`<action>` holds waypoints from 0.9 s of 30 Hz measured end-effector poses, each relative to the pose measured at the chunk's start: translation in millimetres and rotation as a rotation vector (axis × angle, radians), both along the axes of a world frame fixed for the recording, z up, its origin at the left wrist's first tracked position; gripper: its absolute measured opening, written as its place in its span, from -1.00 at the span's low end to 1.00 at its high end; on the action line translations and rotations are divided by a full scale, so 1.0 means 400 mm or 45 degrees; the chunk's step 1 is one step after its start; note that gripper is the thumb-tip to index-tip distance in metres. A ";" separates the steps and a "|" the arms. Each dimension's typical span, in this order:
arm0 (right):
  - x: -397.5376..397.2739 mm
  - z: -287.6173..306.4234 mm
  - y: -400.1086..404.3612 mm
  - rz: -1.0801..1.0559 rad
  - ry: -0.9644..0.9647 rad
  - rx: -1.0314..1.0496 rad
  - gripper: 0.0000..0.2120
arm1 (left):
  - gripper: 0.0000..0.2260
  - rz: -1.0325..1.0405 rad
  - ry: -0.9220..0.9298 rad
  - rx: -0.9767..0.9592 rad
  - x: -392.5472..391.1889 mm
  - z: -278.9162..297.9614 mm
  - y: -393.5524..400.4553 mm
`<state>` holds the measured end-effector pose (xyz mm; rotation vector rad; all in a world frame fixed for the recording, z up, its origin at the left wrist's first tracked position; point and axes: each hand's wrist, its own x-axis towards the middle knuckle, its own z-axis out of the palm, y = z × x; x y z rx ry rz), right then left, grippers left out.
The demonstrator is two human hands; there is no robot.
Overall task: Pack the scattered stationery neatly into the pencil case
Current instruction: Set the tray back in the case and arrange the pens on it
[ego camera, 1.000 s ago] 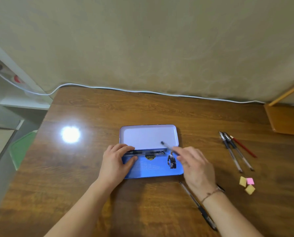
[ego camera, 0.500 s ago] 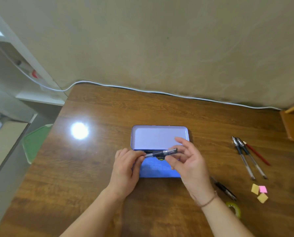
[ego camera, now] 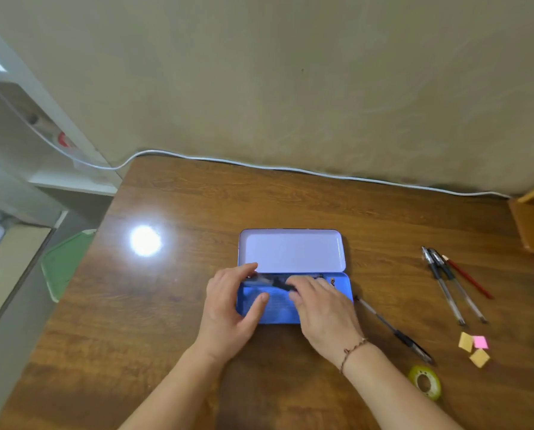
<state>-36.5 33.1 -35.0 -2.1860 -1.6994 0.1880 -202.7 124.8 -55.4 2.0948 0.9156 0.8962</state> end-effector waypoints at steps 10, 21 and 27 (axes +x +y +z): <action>0.009 -0.046 0.012 0.018 -0.142 0.095 -0.87 | -0.85 -0.066 0.328 0.327 -0.007 -0.045 0.035; 0.040 -0.035 0.021 -0.065 -0.039 0.213 -0.91 | -0.78 -0.002 0.477 0.393 0.023 -0.054 0.043; 0.321 -0.001 -0.186 -1.074 -0.060 0.081 -0.77 | -0.79 0.025 0.497 0.310 0.022 -0.043 0.052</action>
